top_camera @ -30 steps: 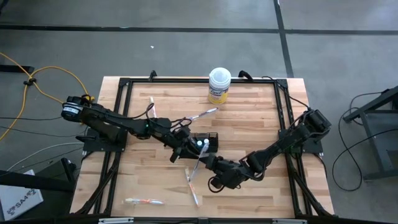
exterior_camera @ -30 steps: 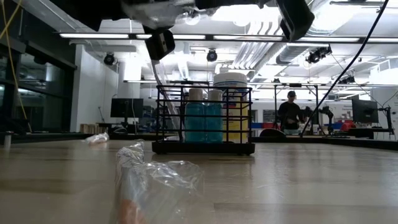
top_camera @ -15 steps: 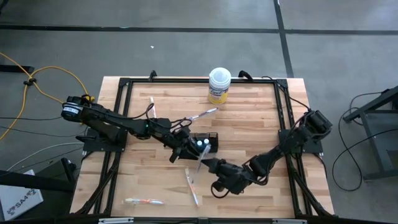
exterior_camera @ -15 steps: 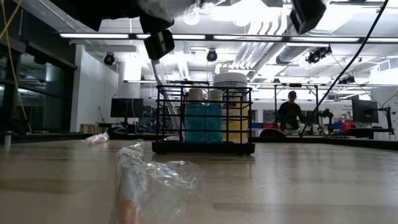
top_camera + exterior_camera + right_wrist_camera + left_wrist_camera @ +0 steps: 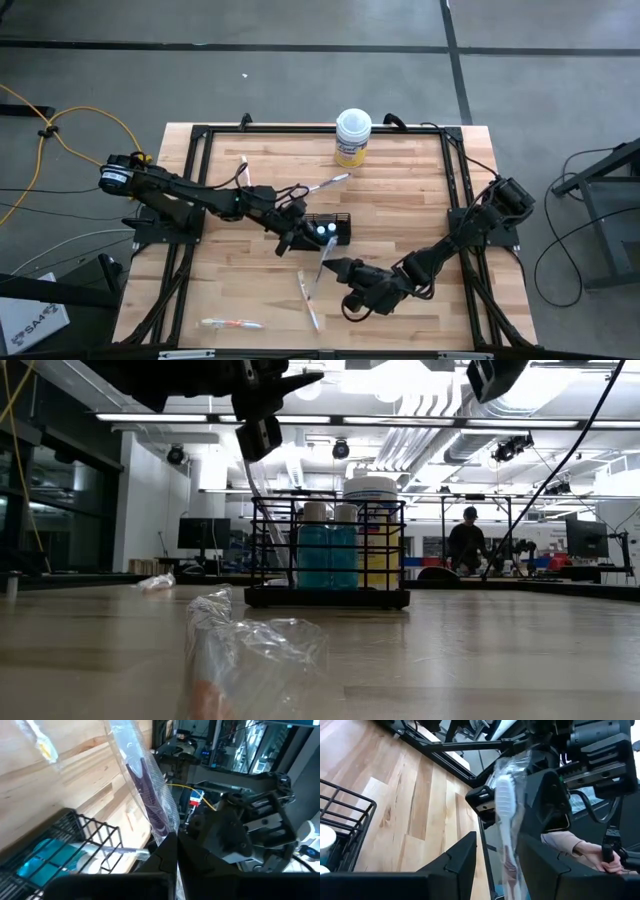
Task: Pick & Place toothbrushing station
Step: Put the bottom purple toothbrush into the wire organizer
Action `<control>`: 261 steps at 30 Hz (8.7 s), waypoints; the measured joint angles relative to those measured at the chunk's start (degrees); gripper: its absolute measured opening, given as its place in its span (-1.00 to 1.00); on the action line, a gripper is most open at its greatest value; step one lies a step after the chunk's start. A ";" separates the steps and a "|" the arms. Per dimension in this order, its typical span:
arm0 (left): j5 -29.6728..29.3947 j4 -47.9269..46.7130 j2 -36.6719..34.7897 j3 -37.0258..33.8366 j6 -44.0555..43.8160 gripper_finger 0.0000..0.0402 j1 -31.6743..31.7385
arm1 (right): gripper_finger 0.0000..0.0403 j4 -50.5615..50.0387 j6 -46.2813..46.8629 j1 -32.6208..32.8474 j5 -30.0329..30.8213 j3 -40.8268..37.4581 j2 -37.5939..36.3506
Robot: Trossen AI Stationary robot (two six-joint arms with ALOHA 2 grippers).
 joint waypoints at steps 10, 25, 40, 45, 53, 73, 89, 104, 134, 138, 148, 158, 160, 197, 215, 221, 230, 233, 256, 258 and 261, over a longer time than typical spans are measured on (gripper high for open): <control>1.37 0.02 0.00 0.00 0.00 -0.31 -0.02 | -0.99 2.08 -1.59 -1.79 -3.47 0.00 0.00; 3.22 0.04 0.00 0.02 0.05 -0.31 -0.16 | -0.99 2.96 -1.76 -3.72 -6.41 0.00 -0.02; 3.20 0.04 0.02 0.04 0.14 -0.31 -0.16 | -0.99 3.39 -1.89 -4.33 -8.00 0.00 -0.02; 3.20 0.04 0.03 0.06 0.14 -0.31 -0.16 | -0.99 3.61 -1.92 -4.57 -8.53 0.00 -0.02; 2.99 0.04 0.03 0.07 0.11 -0.31 -0.16 | -0.99 4.22 -1.94 -4.55 -9.00 0.00 -0.02; 2.32 0.09 0.03 0.07 0.00 -0.93 -0.16 | -0.99 4.13 -1.94 -4.55 -6.98 0.00 -0.02; 2.41 0.07 0.03 0.07 0.02 -0.98 -0.16 | -0.99 4.16 -1.92 -4.55 -7.60 0.00 -0.02; 3.44 0.63 0.05 0.04 -0.91 -0.98 -0.20 | -0.99 3.11 -1.35 -4.55 -10.03 0.00 -0.02; 3.85 1.44 0.05 0.02 -1.07 -0.98 -0.17 | -0.99 2.78 0.25 -4.50 -12.39 0.03 -0.07; 3.87 1.43 0.05 0.02 -1.07 -0.98 -0.16 | -0.99 2.80 0.20 -4.50 -12.36 0.02 -0.07; 3.92 1.40 0.05 0.02 -1.04 -0.98 -0.16 | -0.99 2.85 2.81 -4.50 -12.31 0.02 -0.07; 3.90 1.51 0.03 0.02 -1.04 -0.98 -0.11 | -0.71 2.74 3.04 -4.48 -12.41 0.02 -0.02; 3.90 1.51 0.03 0.02 -1.04 -0.98 -0.11 | -0.63 2.75 2.82 -4.48 -12.41 0.02 -0.02; -8.04 2.74 -1.90 0.02 7.05 -0.98 0.00 | -0.48 4.19 23.48 4.65 24.06 0.00 0.00; -45.15 -5.55 -11.91 0.04 29.80 -0.98 -13.20 | -0.48 -0.23 44.53 4.63 26.46 0.00 0.00; -66.15 -3.68 -11.91 0.04 34.96 -0.98 -22.09 | -0.48 -1.82 48.65 4.57 25.12 0.00 0.00; -82.05 -1.38 -10.17 0.04 36.42 -0.98 -27.33 | -0.48 -1.89 51.77 4.46 22.42 0.00 0.00; -83.52 -0.02 -8.67 0.04 36.40 -0.98 -27.29 | -0.48 -2.12 52.99 4.46 21.28 0.00 0.00; -92.70 11.08 -1.22 0.04 44.20 -0.98 -27.17 | -0.48 -7.05 59.71 4.46 20.59 0.00 0.00; -92.91 10.45 -1.22 0.04 43.95 -0.98 -27.17 | -0.48 -7.26 59.85 4.46 20.60 0.00 0.00; -93.39 10.34 -1.22 0.04 43.87 -0.98 -26.97 | -0.48 -7.40 59.87 4.46 20.59 0.00 0.00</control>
